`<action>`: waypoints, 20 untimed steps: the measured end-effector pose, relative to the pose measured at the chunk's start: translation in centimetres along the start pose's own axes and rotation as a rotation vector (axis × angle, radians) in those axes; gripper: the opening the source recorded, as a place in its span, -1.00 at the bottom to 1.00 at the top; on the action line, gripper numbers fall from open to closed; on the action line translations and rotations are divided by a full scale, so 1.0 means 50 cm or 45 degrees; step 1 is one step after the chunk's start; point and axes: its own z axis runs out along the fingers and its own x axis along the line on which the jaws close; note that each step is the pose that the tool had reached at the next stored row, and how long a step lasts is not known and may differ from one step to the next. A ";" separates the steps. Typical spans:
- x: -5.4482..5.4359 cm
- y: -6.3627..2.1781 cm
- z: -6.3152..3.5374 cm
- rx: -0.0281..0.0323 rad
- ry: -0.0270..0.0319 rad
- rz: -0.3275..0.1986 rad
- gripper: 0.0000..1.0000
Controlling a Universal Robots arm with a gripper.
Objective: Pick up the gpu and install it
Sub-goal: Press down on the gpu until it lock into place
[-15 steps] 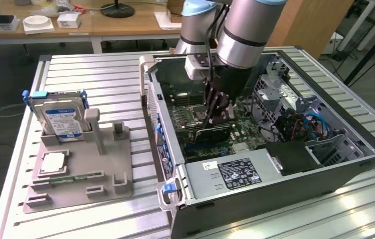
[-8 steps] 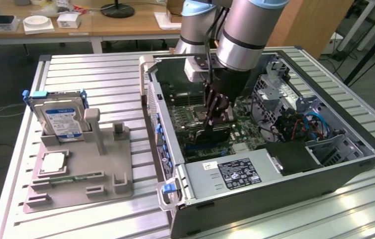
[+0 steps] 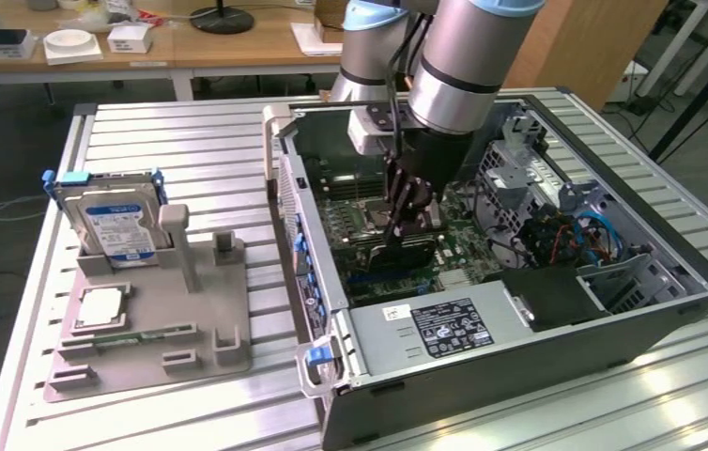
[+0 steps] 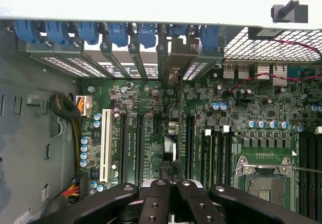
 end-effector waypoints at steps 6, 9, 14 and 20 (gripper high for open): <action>-0.001 -0.001 0.006 0.0004 -0.0003 0.000 -0.79; -0.003 -0.001 0.012 0.0003 -0.0010 0.000 -0.79; -0.016 -0.002 0.018 0.0003 -0.0008 -0.002 -0.79; -0.015 -0.002 0.019 0.0002 0.0024 -0.002 -0.79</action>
